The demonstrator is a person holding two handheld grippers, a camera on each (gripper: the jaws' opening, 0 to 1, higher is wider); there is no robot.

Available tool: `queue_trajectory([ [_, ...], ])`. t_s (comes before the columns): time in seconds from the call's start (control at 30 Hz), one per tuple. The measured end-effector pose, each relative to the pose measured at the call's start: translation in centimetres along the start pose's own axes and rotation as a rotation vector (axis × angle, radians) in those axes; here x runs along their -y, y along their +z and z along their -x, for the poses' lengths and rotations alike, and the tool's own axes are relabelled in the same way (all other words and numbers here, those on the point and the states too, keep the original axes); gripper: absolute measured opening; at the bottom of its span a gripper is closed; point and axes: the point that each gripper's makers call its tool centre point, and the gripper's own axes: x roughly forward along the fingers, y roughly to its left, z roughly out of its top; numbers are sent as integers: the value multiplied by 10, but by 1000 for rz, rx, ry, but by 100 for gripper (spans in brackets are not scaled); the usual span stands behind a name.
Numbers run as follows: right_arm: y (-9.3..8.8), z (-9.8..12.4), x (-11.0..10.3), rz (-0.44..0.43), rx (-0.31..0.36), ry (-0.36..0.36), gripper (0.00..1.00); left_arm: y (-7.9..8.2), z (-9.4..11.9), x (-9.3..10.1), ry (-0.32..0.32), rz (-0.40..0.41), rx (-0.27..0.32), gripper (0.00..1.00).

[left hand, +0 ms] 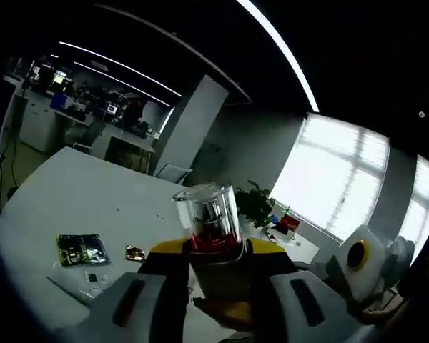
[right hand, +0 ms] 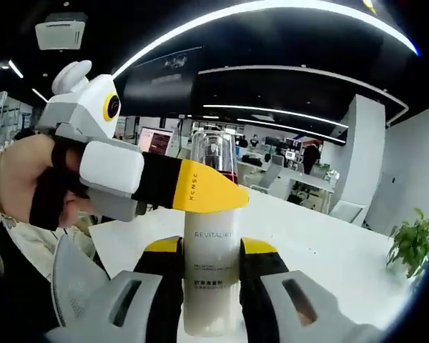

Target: Arrange the skincare products in the storage area until every visible bottle or jar stands upright without overlapping.

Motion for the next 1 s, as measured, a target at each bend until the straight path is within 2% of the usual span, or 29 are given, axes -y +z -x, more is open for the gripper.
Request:
queue_trajectory([
  [0.13, 1, 2, -4, -39, 18, 36, 29, 1, 1, 4, -47, 10, -16, 23],
  [0.17, 4, 3, -7, -55, 23, 73, 29, 1, 2, 4, -74, -7, -41, 23],
  [0.2, 5, 3, -7, -61, 34, 81, 30, 1, 2, 10, -105, 2, -47, 23],
  [0.23, 9, 3, -10, -38, 47, 122, 30, 4, 2, 9, -141, -17, -58, 23],
  [0.3, 14, 3, -11, -51, 65, 150, 31, 10, 4, 11, -187, -62, -68, 22],
  [0.37, 19, 5, -18, -35, 68, 226, 32, 12, 7, 11, -227, -133, -92, 22],
  [0.47, 25, 6, -22, -41, 96, 308, 33, 14, 12, 18, -296, -186, -106, 22],
  [0.63, 33, 14, -28, -65, 132, 471, 33, 17, 24, 25, -387, -236, -125, 22],
  [0.83, 41, 22, -39, -90, 158, 657, 33, 14, 35, 43, -528, -315, -160, 22],
  [1.0, 43, 31, -47, -69, 169, 753, 32, 9, 41, 56, -611, -405, -180, 22],
])
